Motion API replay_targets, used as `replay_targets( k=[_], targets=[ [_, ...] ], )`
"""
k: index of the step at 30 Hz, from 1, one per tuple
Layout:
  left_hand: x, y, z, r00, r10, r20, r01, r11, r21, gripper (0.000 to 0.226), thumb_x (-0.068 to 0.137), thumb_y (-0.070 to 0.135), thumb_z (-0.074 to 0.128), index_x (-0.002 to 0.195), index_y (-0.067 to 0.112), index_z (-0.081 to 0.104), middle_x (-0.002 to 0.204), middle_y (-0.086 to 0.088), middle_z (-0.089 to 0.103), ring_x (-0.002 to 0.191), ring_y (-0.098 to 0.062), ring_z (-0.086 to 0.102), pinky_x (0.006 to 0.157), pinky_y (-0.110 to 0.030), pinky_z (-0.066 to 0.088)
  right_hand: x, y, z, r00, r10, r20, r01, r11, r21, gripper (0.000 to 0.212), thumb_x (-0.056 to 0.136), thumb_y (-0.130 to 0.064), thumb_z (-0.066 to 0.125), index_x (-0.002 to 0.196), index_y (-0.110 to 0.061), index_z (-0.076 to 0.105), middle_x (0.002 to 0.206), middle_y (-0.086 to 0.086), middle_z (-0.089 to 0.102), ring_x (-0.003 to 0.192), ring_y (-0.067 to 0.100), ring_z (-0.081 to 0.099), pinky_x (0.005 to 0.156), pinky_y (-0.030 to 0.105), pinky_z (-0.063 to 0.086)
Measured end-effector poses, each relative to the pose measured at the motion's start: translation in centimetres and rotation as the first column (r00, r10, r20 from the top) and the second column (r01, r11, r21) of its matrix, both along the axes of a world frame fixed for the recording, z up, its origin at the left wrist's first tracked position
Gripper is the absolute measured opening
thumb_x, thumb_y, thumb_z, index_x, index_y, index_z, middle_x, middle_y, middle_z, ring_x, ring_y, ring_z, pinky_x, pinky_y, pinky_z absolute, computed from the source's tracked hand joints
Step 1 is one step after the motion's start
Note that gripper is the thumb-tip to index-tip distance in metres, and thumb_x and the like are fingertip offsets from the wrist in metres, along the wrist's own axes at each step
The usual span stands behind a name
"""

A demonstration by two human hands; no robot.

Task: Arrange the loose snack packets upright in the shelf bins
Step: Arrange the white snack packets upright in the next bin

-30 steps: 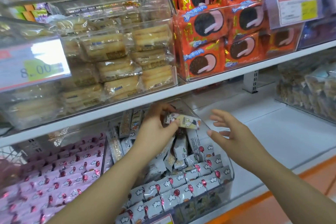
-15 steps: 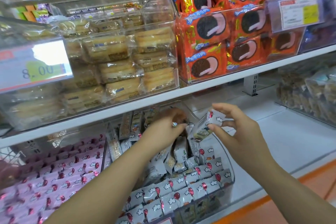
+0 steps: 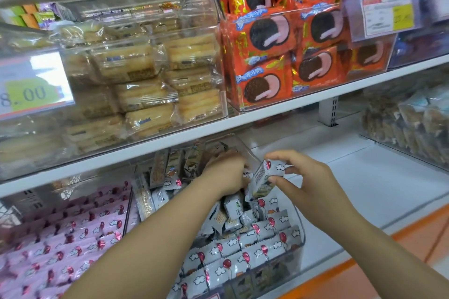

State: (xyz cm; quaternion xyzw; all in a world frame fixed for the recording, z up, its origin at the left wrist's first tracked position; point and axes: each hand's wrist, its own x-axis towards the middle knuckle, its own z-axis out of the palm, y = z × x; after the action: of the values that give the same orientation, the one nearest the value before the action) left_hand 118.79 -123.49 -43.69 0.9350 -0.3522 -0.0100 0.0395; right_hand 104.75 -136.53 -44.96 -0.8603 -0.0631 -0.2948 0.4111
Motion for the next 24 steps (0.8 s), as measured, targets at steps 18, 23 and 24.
replay_targets(
  k=[18, 23, 24],
  targets=[
    [-4.8, 6.2, 2.4, 0.978, -0.011, -0.208, -0.09, 0.879, -0.469, 0.022, 0.083, 0.041, 0.068, 0.092, 0.03, 0.051, 0.072, 0.016, 0.047, 0.054, 0.002, 0.038, 0.049, -0.015, 0.027, -0.5, 0.6, 0.6, 0.999, -0.004, 0.041, 0.002, 0.998, 0.061, 0.046, 0.085, -0.014, 0.067, 0.099, -0.052, 0.048, 0.103, -0.037, 0.048, 0.093, -0.026, 0.047, 0.074, -0.004, 0.035],
    [-4.9, 6.0, 2.7, 0.964, 0.113, -0.24, -0.228, 0.814, -0.533, 0.015, 0.088, 0.025, 0.062, 0.088, 0.022, 0.047, 0.084, 0.008, 0.053, 0.051, -0.007, 0.041, 0.039, -0.013, 0.03, -0.6, 0.4, 0.6, 0.999, -0.014, 0.04, 0.011, 0.997, 0.077, 0.045, 0.085, -0.015, 0.067, 0.098, -0.053, 0.047, 0.102, -0.036, 0.049, 0.09, -0.016, 0.052, 0.074, -0.002, 0.038],
    [-4.9, 6.0, 2.9, 0.962, 0.138, -0.238, -0.249, 0.802, -0.542, 0.017, 0.087, 0.022, 0.061, 0.085, 0.022, 0.045, 0.087, 0.007, 0.053, 0.051, -0.008, 0.04, 0.038, -0.011, 0.029, -0.6, 0.4, 0.6, 0.999, -0.013, 0.041, 0.01, 0.997, 0.08, 0.045, 0.085, -0.015, 0.067, 0.098, -0.053, 0.047, 0.101, -0.035, 0.049, 0.09, -0.015, 0.052, 0.074, -0.002, 0.039]
  ],
)
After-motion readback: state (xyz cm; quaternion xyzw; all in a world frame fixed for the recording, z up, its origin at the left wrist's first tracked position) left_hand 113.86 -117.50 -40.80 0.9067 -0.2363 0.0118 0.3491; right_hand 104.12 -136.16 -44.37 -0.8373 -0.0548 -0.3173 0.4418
